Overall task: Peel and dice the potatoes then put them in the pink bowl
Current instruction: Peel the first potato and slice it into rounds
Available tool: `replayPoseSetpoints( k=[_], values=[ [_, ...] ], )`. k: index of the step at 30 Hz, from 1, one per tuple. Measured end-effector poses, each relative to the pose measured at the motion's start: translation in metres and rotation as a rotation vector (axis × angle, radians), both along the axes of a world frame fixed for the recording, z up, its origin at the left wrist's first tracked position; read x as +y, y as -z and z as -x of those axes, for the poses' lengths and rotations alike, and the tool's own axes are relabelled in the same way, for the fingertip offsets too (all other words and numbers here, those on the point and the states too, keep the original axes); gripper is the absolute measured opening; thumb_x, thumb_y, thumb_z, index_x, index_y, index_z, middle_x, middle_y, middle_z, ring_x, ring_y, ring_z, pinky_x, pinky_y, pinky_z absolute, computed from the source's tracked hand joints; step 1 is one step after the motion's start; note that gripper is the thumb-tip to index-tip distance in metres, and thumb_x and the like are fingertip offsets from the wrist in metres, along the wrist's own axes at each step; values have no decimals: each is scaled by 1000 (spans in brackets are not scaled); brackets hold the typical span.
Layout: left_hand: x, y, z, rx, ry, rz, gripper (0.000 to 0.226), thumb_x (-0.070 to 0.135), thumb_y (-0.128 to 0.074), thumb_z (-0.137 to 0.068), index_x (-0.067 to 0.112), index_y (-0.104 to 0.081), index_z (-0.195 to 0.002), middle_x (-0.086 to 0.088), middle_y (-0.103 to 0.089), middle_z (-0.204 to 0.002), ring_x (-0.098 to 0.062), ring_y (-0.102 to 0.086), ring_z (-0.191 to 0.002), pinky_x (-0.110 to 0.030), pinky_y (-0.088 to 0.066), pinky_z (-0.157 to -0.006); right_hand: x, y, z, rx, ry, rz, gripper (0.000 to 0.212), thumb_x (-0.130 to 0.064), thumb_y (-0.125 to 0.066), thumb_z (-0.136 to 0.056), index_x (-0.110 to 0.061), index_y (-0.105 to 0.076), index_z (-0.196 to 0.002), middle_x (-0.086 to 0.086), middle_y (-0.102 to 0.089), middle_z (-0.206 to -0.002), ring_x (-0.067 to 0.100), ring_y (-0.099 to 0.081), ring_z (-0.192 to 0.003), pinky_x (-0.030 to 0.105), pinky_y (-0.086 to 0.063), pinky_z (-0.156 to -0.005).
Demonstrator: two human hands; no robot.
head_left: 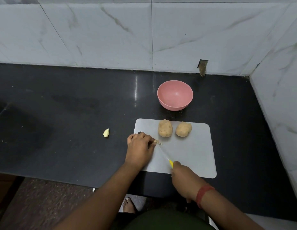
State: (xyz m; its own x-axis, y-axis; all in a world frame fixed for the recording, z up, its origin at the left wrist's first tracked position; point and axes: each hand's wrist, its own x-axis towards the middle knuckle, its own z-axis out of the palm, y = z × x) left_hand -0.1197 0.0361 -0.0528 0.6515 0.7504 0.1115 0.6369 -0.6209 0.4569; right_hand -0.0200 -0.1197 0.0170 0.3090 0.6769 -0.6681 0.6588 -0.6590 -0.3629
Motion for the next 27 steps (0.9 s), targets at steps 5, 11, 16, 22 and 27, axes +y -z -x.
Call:
replayPoseSetpoints(
  k=[5, 11, 16, 22, 27],
  values=[
    [3, 5, 7, -43, 15, 63, 19, 39, -65, -93, 25, -67, -105, 13, -53, -96, -8, -52, -98, -29, -22, -107, 4, 3, 0, -115, -29, -98, 2, -12, -35, -101, -12, -37, -101, -2, -44, -71, 13, -45, -56, 24, -33, -45],
    [4, 3, 8, -49, 43, 52, 10, 33, -65, -94, 26, -72, -98, 11, -55, -96, -7, -53, -97, -33, -26, -109, 16, 7, 3, -136, -66, -61, 8, -9, -40, -98, -14, -34, -99, 0, -44, -71, 16, -45, -55, 29, -37, -44],
    [4, 3, 8, -53, 42, 39, 10, 32, -65, -94, 27, -73, -97, 13, -57, -94, -6, -54, -95, -32, -26, -108, 19, 5, 5, -155, -132, -41, 14, -8, -42, -97, -14, -30, -98, 1, -41, -70, 16, -42, -54, 27, -31, -41],
    [5, 3, 7, -37, 56, 7, 11, 33, -64, -95, 28, -74, -95, 13, -57, -93, -6, -54, -93, -33, -29, -104, 30, 7, 3, -101, -91, -13, 8, -5, -40, -98, -9, -40, -105, 2, -42, -69, 17, -43, -51, 30, -36, -38],
    [4, 4, 6, -21, 39, 3, 11, 34, -64, -94, 28, -73, -95, 14, -57, -93, -6, -54, -93, -35, -31, -106, 23, 9, 4, -78, -87, 8, 11, -5, -42, -97, -10, -40, -107, 2, -43, -70, 16, -42, -53, 28, -34, -39]
  ],
)
